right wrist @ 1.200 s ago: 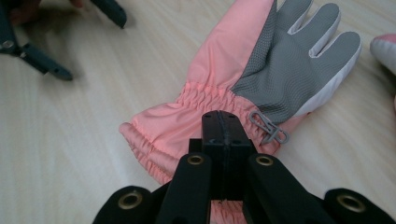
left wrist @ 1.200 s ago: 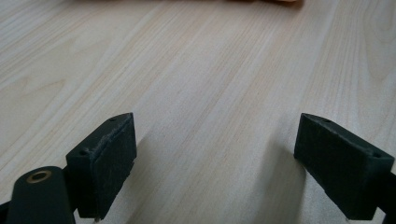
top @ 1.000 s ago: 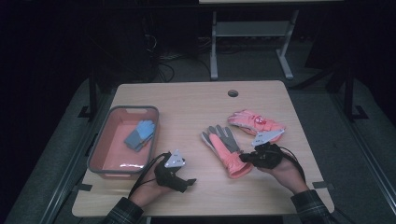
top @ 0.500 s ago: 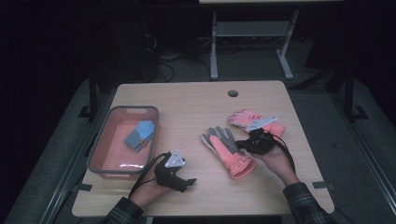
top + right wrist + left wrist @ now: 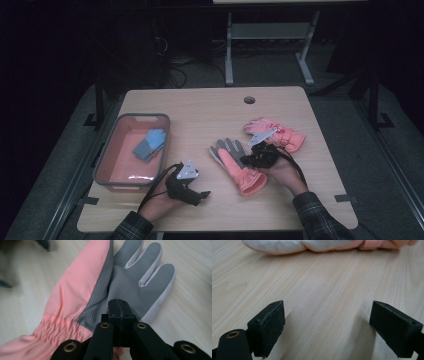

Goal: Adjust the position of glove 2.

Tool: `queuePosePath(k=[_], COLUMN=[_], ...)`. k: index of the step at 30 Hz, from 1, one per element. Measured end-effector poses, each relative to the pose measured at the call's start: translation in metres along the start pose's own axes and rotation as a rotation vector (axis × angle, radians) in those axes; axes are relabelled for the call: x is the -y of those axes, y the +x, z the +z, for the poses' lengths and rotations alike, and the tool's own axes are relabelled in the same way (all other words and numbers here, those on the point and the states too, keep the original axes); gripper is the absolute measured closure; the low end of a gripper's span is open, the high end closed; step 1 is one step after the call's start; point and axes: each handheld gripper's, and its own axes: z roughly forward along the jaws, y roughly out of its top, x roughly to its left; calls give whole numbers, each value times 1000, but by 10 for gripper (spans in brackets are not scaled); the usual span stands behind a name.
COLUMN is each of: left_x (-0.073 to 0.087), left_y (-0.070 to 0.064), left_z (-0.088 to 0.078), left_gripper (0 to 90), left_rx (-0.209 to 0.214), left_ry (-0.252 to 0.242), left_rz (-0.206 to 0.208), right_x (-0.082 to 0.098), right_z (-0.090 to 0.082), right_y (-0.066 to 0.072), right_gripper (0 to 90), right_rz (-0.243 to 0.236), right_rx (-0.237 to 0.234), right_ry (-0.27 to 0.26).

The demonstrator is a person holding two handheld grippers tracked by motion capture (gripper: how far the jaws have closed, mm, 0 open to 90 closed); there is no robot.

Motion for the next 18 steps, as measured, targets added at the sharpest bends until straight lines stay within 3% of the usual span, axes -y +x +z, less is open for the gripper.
queuePosePath(k=[5,8,14,18], left_x=[0,0,0,0], left_y=[0,0,0,0], left_z=[0,0,0,1], left_gripper=[122,123,122,123], left_rx=[0,-1,-3,-1], left_ry=[-2,-3,-4,-8], left_rz=[0,1,3,-5], right_x=[1,1,3,13], right_z=[2,0,-25,-37], right_y=[10,14,21,36], right_gripper=[900,900,900,900], right_rz=[-70,-82,-37,-48], right_rx=[-56,-65,-67,-63], right_ry=[17,10,-48,-49])
